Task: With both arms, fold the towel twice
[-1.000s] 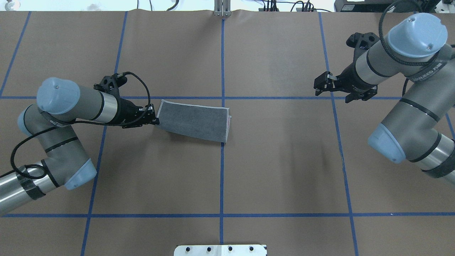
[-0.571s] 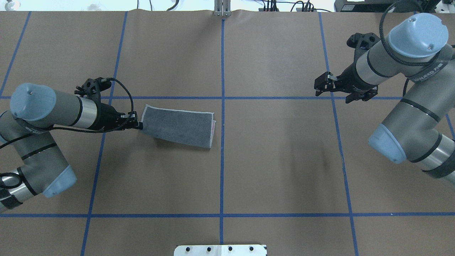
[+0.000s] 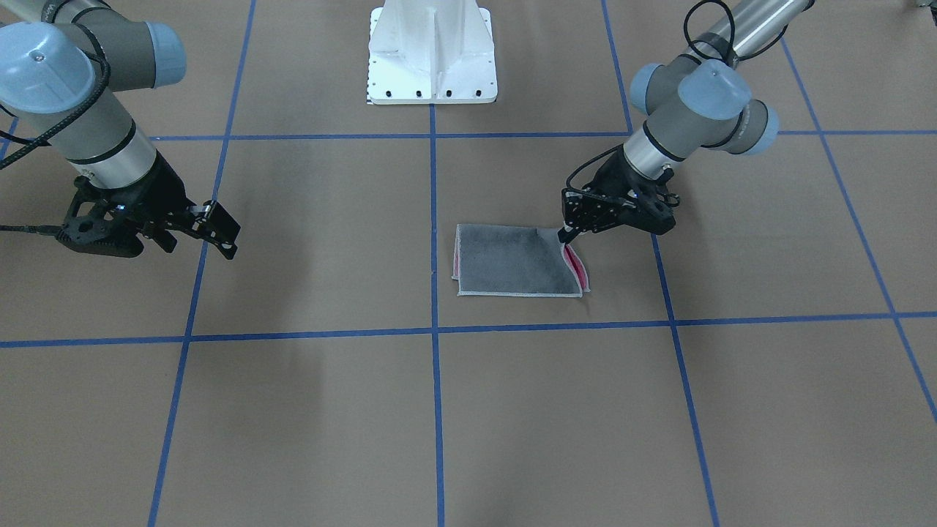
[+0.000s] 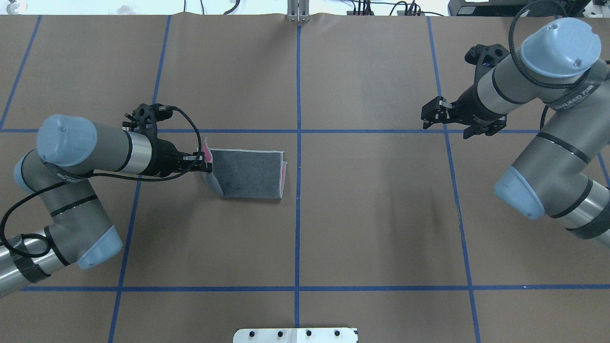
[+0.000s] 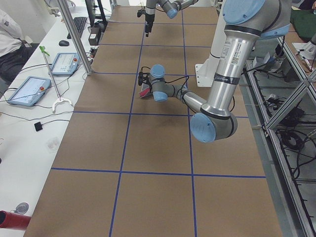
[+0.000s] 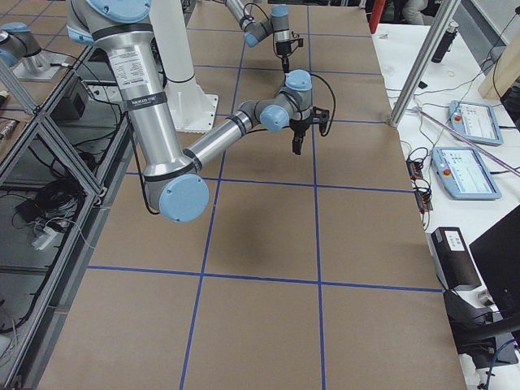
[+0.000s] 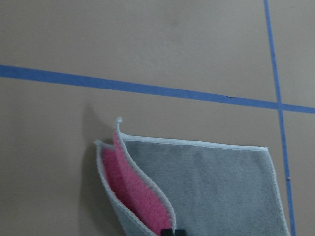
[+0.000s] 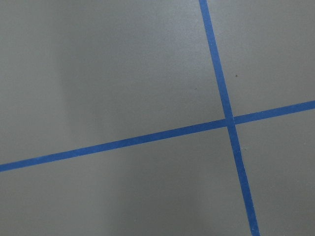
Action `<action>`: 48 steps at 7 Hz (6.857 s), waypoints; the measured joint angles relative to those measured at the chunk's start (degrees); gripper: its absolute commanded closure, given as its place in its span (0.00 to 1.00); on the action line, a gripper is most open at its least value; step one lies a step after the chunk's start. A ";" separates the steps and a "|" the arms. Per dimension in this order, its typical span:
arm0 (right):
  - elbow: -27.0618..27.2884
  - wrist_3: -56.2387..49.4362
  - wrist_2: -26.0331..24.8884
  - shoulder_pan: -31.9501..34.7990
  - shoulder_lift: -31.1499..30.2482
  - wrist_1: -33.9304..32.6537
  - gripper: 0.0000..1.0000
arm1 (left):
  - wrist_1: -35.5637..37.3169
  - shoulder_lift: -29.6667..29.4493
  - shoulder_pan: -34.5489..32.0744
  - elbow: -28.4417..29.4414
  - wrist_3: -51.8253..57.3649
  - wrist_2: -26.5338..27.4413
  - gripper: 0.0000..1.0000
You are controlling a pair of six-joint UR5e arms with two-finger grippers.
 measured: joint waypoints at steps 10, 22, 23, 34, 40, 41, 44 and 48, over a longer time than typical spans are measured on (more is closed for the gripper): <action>-0.17 0.00 0.11 -0.04 0.07 0.13 0.00 | 17.18 -19.08 3.92 2.91 -2.47 3.54 1.00; -0.28 -8.15 0.40 2.33 -4.97 0.43 0.00 | 33.79 -6.00 0.63 -10.22 11.92 2.91 0.00; -0.18 -13.95 0.84 4.87 -8.16 0.63 0.00 | 36.87 -0.68 -0.84 -15.07 17.77 2.26 0.00; -0.33 -61.53 10.22 34.93 -30.08 -5.53 0.00 | 53.84 25.47 -46.36 -13.82 76.42 -19.15 0.00; -0.42 -60.83 10.38 35.03 -27.62 -5.82 0.00 | 57.54 27.02 -53.42 -11.02 90.81 -25.30 0.00; -0.47 -60.82 10.38 35.03 -27.62 -5.80 0.00 | 58.34 27.02 -54.81 -11.05 90.81 -26.43 0.00; -0.71 -60.94 10.27 36.77 -29.20 -5.82 0.00 | 57.52 26.47 -55.75 -9.50 90.94 -26.11 0.00; -0.72 -63.35 9.81 45.94 -35.32 -5.86 0.00 | 56.77 27.04 -55.93 -10.40 91.18 -25.64 0.00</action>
